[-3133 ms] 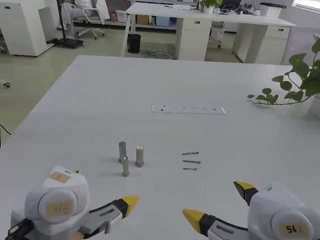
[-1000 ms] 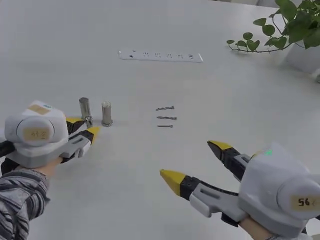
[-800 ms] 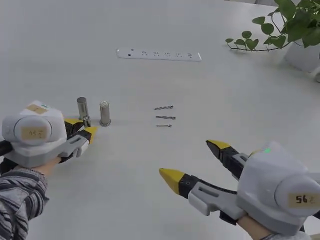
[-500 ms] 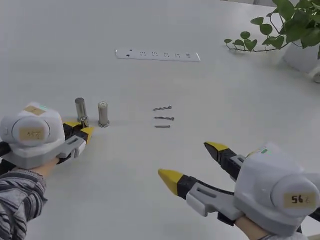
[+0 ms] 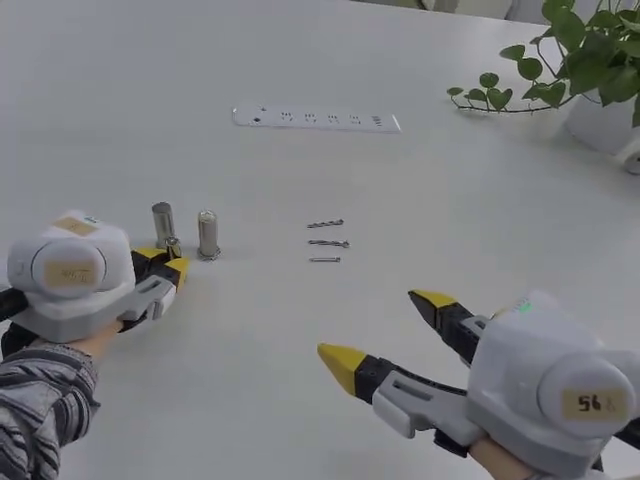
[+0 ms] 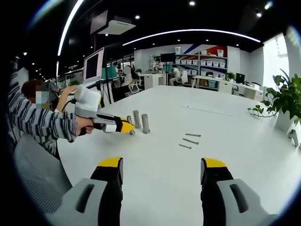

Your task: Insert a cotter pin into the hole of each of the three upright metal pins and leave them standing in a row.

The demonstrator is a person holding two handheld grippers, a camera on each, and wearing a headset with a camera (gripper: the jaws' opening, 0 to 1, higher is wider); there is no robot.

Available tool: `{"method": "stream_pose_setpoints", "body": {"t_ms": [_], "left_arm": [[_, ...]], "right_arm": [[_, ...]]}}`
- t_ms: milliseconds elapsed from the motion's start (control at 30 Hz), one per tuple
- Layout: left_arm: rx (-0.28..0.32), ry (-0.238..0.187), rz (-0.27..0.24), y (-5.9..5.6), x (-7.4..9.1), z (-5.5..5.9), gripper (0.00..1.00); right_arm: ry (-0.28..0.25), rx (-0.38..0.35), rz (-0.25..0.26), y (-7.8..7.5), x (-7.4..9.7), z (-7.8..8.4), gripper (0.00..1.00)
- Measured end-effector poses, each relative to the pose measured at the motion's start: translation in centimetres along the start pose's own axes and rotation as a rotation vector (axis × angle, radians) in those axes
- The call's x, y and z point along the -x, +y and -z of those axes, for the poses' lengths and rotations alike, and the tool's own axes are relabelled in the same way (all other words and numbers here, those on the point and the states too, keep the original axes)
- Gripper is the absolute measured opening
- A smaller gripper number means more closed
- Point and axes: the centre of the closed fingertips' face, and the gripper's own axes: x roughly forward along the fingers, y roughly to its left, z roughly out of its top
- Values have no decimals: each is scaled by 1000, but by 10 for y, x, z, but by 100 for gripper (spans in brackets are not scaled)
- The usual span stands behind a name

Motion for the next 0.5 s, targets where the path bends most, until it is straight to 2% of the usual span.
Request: {"method": "stream_pose_setpoints", "body": {"t_ms": [233,333,500], "left_arm": [[-3,-1,19,-17,6,-2,5],[-10,5,41,-28,6,0,5],[-9,9,53,-38,5,1,5]], "right_arm": [[0,4,-12,3,-1,-1,64],[0,9,-16,4,-2,-1,64],[1,13,-24,6,-2,-2,64]]}}
